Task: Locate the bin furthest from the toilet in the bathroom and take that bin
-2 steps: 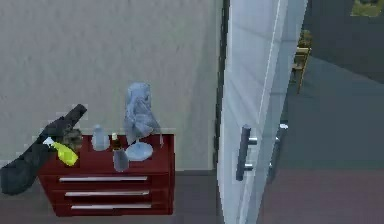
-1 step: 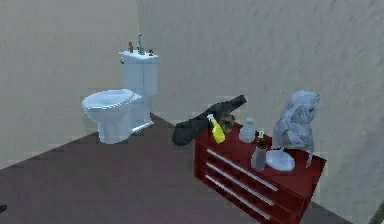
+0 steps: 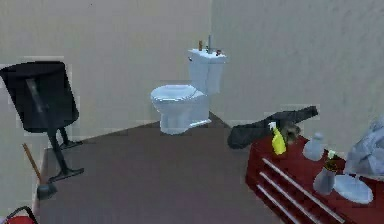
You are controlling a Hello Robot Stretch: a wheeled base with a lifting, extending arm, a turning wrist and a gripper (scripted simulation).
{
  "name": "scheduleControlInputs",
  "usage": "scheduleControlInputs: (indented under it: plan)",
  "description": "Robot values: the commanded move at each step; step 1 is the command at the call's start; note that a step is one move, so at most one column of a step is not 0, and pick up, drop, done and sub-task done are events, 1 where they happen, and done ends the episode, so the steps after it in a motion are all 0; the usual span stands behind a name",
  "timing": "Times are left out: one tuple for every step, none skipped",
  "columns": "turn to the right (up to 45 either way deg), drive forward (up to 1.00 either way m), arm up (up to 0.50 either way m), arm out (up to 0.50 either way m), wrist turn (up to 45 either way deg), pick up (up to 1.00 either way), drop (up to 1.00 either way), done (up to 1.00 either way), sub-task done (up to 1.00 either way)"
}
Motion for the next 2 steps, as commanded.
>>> scheduleControlInputs:
  plan:
    - [0.0, 0.65, 0.00, 0.00, 0.0, 0.00, 0.00, 0.00, 0.00]
    - [-45.0, 0.00, 0.00, 0.00, 0.0, 0.00, 0.00, 0.00, 0.00]
